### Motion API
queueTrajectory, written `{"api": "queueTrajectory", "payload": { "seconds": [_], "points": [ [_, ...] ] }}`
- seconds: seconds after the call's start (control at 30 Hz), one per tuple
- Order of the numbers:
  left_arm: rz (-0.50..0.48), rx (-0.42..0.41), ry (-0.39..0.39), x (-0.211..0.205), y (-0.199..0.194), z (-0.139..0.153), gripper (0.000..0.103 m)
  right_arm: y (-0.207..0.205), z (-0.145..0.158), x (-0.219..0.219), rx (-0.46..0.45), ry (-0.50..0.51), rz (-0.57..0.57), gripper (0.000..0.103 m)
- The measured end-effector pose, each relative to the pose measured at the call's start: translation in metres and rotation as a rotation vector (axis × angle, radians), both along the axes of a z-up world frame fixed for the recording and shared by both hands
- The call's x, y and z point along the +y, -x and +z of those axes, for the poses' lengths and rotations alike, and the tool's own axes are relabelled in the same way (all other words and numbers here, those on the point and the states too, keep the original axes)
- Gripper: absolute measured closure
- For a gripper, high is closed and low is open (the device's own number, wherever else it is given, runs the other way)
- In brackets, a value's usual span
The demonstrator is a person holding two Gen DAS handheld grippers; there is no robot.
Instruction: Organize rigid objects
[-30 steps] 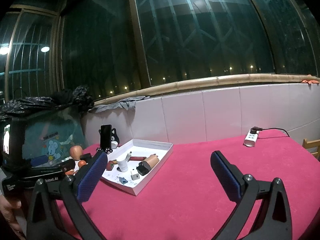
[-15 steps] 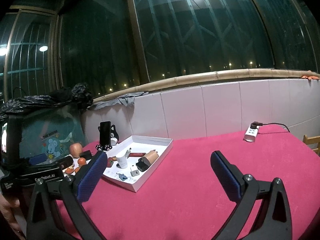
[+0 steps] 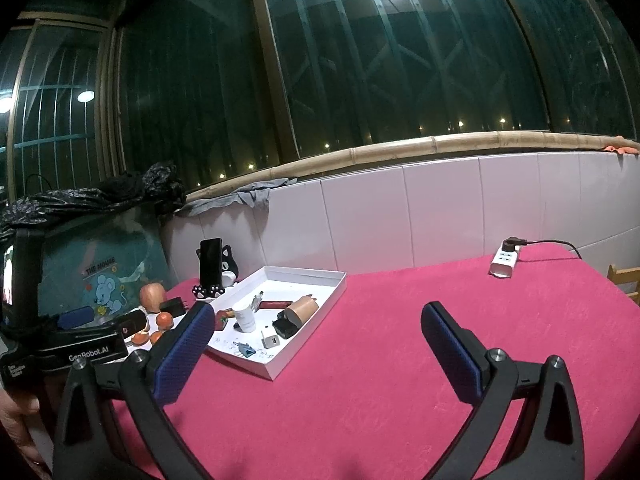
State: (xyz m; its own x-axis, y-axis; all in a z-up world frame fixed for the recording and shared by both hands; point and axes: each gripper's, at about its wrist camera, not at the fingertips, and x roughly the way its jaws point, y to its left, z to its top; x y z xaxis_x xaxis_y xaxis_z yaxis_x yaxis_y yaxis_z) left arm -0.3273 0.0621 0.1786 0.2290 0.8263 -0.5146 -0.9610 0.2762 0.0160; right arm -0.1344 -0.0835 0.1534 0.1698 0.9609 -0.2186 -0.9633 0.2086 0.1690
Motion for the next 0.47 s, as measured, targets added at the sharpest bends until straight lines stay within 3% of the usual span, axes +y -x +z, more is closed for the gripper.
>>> {"api": "queueTrajectory", "payload": {
  "seconds": [0.47],
  "points": [
    [-0.002, -0.003, 0.007, -0.0019, -0.0028, -0.0048, 0.000, 0.0004, -0.0034, -0.0012, 0.007, 0.006, -0.002, 0.000]
  ]
}}
